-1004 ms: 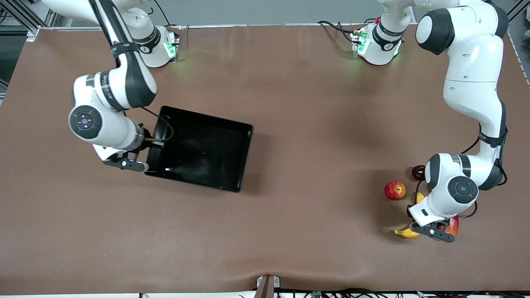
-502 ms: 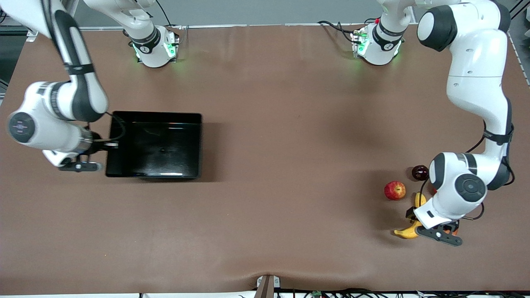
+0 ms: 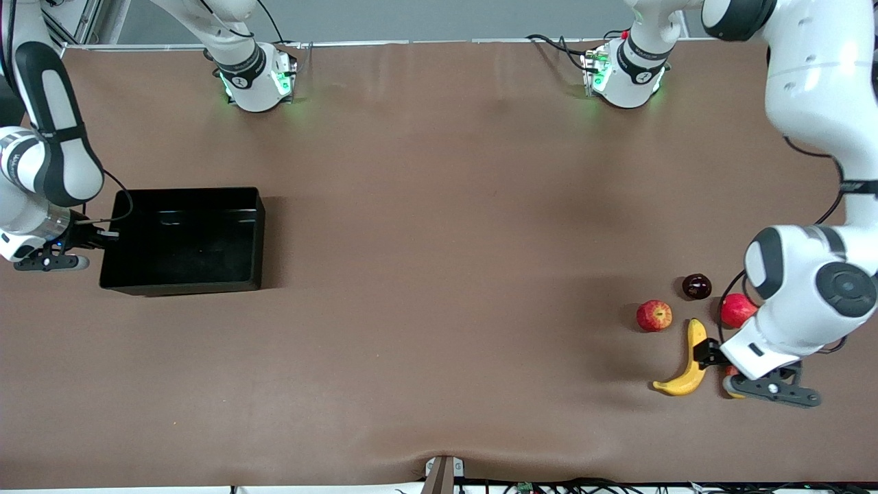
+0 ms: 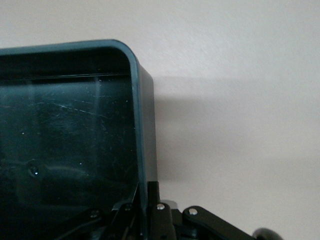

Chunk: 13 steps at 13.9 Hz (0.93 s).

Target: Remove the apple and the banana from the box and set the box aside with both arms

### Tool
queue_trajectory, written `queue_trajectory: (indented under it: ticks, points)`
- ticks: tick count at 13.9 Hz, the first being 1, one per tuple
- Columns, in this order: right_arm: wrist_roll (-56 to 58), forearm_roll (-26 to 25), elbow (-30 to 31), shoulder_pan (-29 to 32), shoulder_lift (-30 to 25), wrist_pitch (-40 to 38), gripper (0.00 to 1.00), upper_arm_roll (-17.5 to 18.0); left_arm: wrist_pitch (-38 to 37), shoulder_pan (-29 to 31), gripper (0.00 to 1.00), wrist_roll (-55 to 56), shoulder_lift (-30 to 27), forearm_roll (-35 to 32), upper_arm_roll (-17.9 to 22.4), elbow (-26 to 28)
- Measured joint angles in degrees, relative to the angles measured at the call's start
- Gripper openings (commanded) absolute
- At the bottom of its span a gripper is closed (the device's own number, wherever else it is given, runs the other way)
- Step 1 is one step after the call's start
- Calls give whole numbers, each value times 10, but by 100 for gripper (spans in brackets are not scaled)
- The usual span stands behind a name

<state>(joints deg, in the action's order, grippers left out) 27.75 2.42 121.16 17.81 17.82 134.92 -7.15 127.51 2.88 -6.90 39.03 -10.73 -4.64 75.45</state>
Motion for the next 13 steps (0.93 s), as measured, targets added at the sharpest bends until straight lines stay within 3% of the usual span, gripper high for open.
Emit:
queue_trajectory:
  ticks: [6,7,9,13]
  points:
    - [-2,51,0,6,14,-1,0,2,-153,-5,100,67,-101,1,-21,2]
    - [-2,63,0,8,19,-1,7,2,-180,-5,100,72,-119,1,-22,2]
    - [-2,71,0,9,25,0,100,2,-228,-4,100,73,-158,17,-22,2]
    - [0,75,-3,9,25,-22,100,5,-292,-2,100,75,-213,63,-20,4]
